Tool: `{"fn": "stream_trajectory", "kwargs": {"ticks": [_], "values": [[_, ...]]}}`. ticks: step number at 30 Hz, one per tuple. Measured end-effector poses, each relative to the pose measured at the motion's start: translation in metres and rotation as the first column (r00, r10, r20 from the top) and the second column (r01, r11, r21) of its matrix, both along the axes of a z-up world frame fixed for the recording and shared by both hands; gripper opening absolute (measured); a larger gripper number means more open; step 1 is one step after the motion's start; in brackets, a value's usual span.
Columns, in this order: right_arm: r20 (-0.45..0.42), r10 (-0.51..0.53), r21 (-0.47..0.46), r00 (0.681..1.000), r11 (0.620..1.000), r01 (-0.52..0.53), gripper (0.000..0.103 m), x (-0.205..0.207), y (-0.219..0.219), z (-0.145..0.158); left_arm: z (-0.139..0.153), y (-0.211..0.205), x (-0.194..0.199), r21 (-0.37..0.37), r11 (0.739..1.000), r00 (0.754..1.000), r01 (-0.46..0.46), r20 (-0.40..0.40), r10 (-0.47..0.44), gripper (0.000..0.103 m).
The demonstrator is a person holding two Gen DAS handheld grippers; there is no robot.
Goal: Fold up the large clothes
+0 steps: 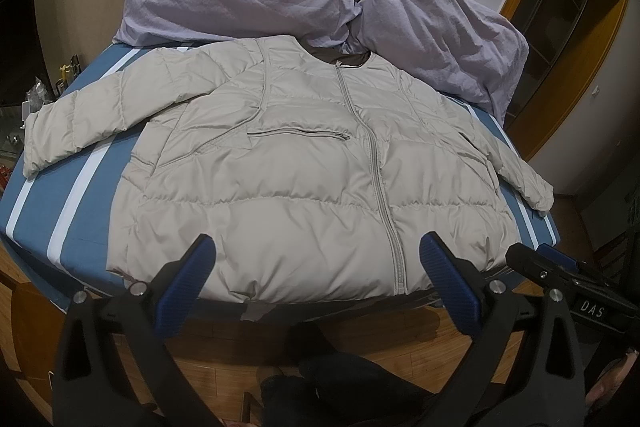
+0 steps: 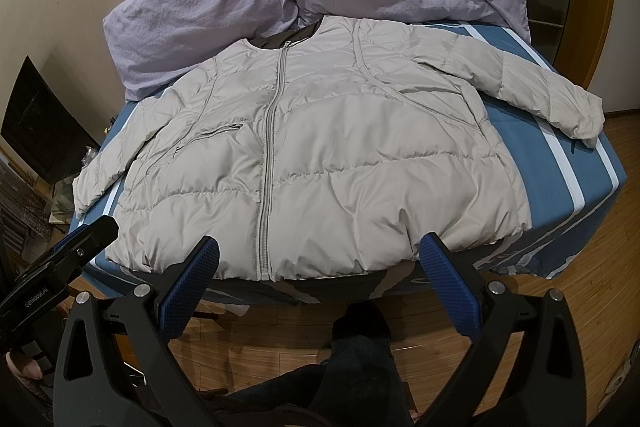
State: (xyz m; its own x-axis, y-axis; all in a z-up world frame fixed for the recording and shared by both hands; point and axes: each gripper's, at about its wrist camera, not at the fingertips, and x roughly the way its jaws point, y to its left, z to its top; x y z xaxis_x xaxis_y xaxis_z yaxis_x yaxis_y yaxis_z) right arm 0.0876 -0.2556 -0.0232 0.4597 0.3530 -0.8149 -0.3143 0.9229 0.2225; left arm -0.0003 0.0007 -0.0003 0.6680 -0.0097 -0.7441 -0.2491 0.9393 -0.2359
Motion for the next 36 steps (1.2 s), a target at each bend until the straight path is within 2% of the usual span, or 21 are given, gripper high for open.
{"fn": "stream_trajectory", "kwargs": {"ticks": [36], "values": [[-0.019, -0.015, -0.004, 1.000, 1.000, 0.015, 0.102, 0.013, 0.002, -0.006, -0.004, -0.001, 0.005, -0.006, 1.000, 1.000, -0.004, -0.012, 0.003, 0.101]]}}
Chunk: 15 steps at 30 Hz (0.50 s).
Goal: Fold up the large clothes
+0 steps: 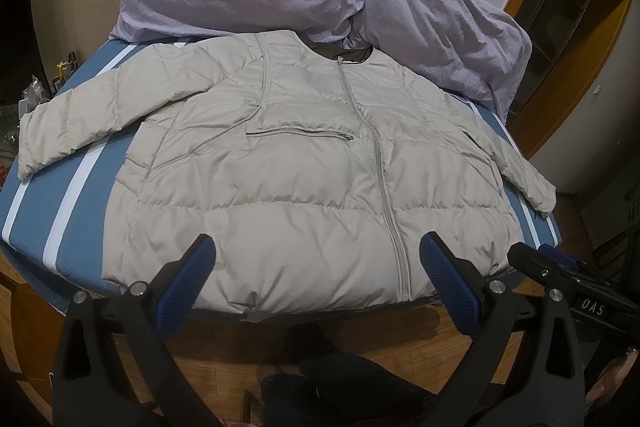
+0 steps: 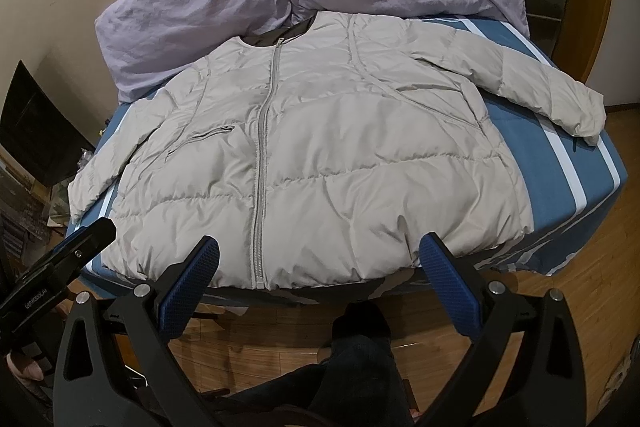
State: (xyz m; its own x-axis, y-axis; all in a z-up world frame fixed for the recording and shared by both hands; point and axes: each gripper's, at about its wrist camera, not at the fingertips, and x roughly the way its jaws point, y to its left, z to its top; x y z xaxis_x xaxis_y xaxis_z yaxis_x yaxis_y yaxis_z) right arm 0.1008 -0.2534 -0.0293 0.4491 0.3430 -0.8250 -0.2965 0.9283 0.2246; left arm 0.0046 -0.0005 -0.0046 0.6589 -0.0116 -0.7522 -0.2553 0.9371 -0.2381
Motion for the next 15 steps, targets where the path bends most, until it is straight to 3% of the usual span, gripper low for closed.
{"fn": "stream_trajectory", "kwargs": {"ticks": [7, 15], "values": [[-0.023, -0.031, 0.000, 0.999, 1.000, 0.031, 0.102, 0.017, -0.005, -0.005, -0.010, 0.006, 0.021, 0.008, 1.000, 0.999, -0.015, -0.028, 0.016, 0.101], [-0.048, -0.166, -0.022, 0.985, 0.986, 0.165, 0.102, 0.077, -0.042, -0.022, -0.020, 0.012, 0.058, 0.056, 0.998, 0.997, -0.020, -0.076, 0.025, 0.101]]}}
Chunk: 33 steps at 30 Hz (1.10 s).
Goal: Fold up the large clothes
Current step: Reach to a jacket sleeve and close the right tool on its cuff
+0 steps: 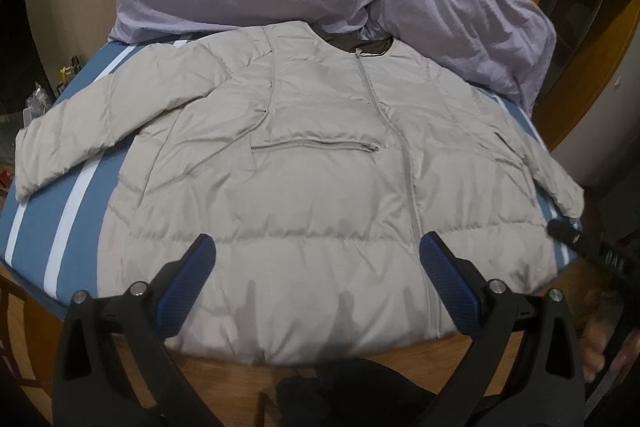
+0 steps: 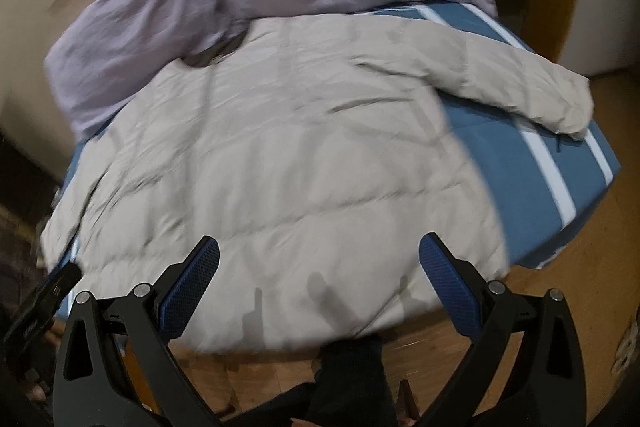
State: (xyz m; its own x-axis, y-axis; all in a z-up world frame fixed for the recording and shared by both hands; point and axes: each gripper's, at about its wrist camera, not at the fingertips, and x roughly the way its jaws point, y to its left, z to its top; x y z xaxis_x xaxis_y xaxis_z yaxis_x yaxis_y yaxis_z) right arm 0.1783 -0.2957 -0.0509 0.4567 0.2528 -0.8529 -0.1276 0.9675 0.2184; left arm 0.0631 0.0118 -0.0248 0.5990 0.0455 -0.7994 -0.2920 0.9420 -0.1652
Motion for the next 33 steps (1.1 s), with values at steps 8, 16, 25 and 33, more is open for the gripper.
{"fn": "stream_trajectory", "kwargs": {"ticks": [8, 16, 25, 33], "values": [[-0.021, -0.281, -0.073, 0.960, 0.958, 0.279, 0.101, 0.093, -0.097, -0.019, -0.009, 0.010, 0.053, 0.065, 0.998, 0.999, -0.025, -0.044, 0.028, 0.101], [-0.059, -0.551, -0.169, 0.832, 0.827, 0.536, 0.090, 0.160, -0.211, -0.052, -0.021, 0.019, 0.096, 0.103, 0.994, 0.994, -0.046, -0.094, 0.056, 0.101], [-0.144, -0.727, -0.126, 0.671, 0.686, 0.717, 0.082, 0.176, -0.297, -0.078, -0.034, 0.024, 0.118, 0.108, 0.993, 0.989, -0.046, -0.138, 0.061, 0.101], [-0.153, -0.672, -0.013, 0.725, 0.735, 0.678, 0.042, 0.174, -0.299, -0.082, -0.040, 0.027, 0.124, 0.114, 0.992, 0.986, -0.055, -0.152, 0.072, 0.101]]}}
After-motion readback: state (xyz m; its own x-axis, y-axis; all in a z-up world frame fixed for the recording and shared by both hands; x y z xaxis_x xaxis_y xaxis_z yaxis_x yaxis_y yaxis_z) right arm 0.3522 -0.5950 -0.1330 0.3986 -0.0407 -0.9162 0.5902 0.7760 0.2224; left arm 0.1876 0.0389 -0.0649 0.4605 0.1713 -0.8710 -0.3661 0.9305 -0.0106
